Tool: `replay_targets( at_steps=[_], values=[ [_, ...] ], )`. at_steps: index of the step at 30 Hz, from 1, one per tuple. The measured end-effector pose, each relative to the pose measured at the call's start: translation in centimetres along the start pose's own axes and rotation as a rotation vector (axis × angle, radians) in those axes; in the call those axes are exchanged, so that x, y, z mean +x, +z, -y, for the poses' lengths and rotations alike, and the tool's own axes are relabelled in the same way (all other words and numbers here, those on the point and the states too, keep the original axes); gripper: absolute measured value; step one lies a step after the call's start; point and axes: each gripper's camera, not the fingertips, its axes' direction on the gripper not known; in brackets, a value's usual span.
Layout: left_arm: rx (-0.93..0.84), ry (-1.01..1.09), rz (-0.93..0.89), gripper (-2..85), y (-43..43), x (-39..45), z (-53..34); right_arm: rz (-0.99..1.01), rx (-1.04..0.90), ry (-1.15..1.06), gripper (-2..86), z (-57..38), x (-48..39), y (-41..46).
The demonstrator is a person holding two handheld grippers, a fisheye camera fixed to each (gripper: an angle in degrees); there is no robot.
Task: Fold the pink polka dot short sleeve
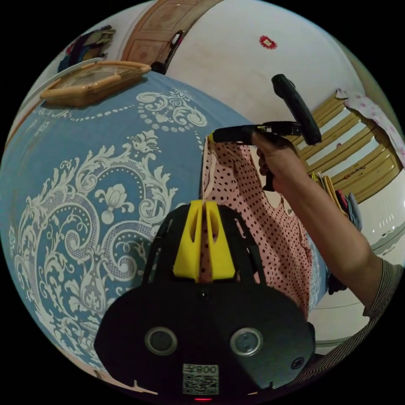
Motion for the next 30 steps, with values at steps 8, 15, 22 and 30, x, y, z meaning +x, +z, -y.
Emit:
replay_targets(
  at_steps=[8, 15, 22, 30],
  values=[
    [0.062, 0.276, 0.114, 1.1, -2.3, 7.0, -3.8, 0.312, 0.095, 0.06, 1.5, -0.3, 7.0, -1.9],
    [-0.021, 0.509, 0.212, 1.1, -0.2, 12.8, -7.9, 0.434, 0.016, 0.173, 1.9, -3.8, 15.0, 0.2],
    [-0.133, 0.561, 0.221, 1.4, 2.3, 15.2, -11.4, 0.405, -0.047, 0.222, 3.3, -5.0, 17.7, 2.0],
    [-0.158, 0.564, 0.216, 2.1, 3.2, 16.5, -14.1, 0.277, -0.009, 0.213, 4.8, -5.6, 17.3, 0.5]
  ],
)
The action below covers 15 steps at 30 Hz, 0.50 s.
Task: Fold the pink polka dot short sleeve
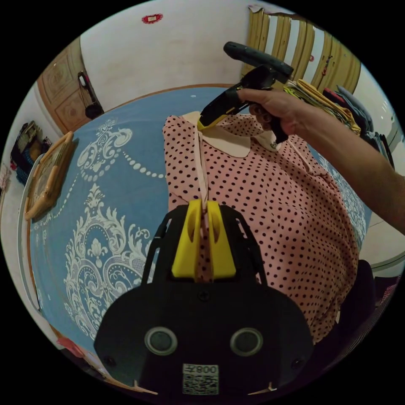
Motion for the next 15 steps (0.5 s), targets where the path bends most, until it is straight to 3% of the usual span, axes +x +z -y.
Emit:
replay_targets(
  at_steps=[9, 15],
  values=[
    [-0.001, -0.036, -0.036, 2.5, 0.5, 1.6, -2.0, 0.0, -0.009, -0.001, 5.3, -2.4, 0.3, -2.6],
    [0.07, -0.034, -0.048, 2.5, -0.7, 2.8, -3.3, 0.071, 0.12, -0.06, 2.3, -4.2, -2.2, -6.6]
  ],
)
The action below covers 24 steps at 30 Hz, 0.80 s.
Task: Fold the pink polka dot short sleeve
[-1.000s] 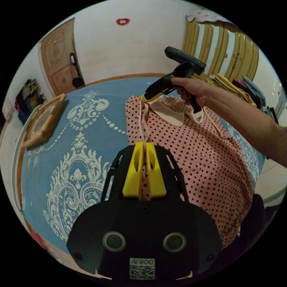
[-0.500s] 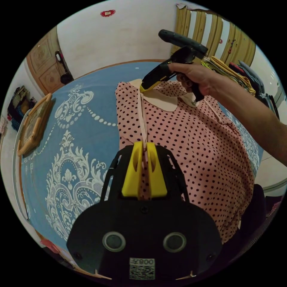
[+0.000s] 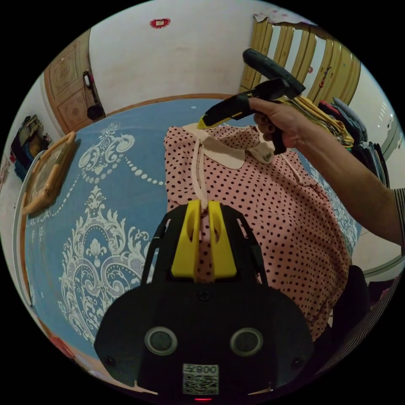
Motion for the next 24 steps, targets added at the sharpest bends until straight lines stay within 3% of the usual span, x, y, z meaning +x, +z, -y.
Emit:
replay_targets(
  at_steps=[9, 17, 20, 24],
  values=[
    [-0.072, -0.043, -0.018, 2.4, 1.7, 0.0, -1.7, -0.11, -0.136, -0.014, 0.3, 2.5, -3.7, 3.0],
    [-0.026, -0.058, -0.036, 2.8, 0.6, 0.1, -4.2, -0.116, -0.114, -0.048, 0.1, 0.0, -6.8, -1.7],
    [-0.093, -0.077, -0.051, 2.8, 1.7, 0.0, -5.0, -0.111, -0.067, -0.04, 0.1, -2.1, -8.0, -4.2],
    [-0.046, -0.081, -0.042, 3.2, 0.3, 0.1, -6.2, -0.116, -0.124, -0.021, 0.1, -3.6, -9.2, -5.5]
  ],
)
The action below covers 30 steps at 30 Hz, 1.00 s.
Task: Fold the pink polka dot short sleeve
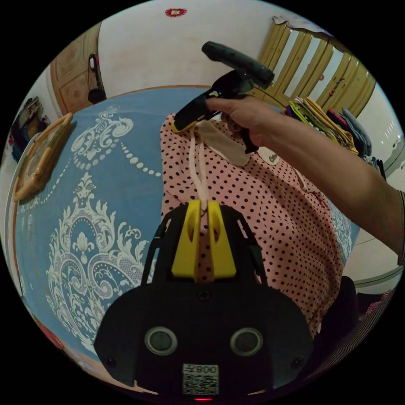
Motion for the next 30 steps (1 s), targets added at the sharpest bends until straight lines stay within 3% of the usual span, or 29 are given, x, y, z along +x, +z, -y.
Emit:
replay_targets(
  at_steps=[8, 16, 25, 30],
  values=[
    [0.032, -0.002, -0.022, 5.2, -3.1, -0.3, -3.9, 0.036, 0.078, 0.046, 0.1, -6.6, -1.7, -8.1],
    [-0.034, -0.058, -0.139, 3.4, -7.2, -0.8, -12.0, 0.206, 0.188, 0.145, 0.2, -26.6, -2.1, -21.3],
    [-0.171, -0.109, -0.011, 0.4, -13.0, -1.9, -22.3, -0.008, 0.009, 0.44, 0.1, -53.5, -10.9, -29.4],
    [-0.289, -0.129, -0.031, 0.5, -12.0, -2.3, -24.9, -0.084, -0.087, 0.467, 0.0, -60.2, -16.9, -30.1]
  ],
)
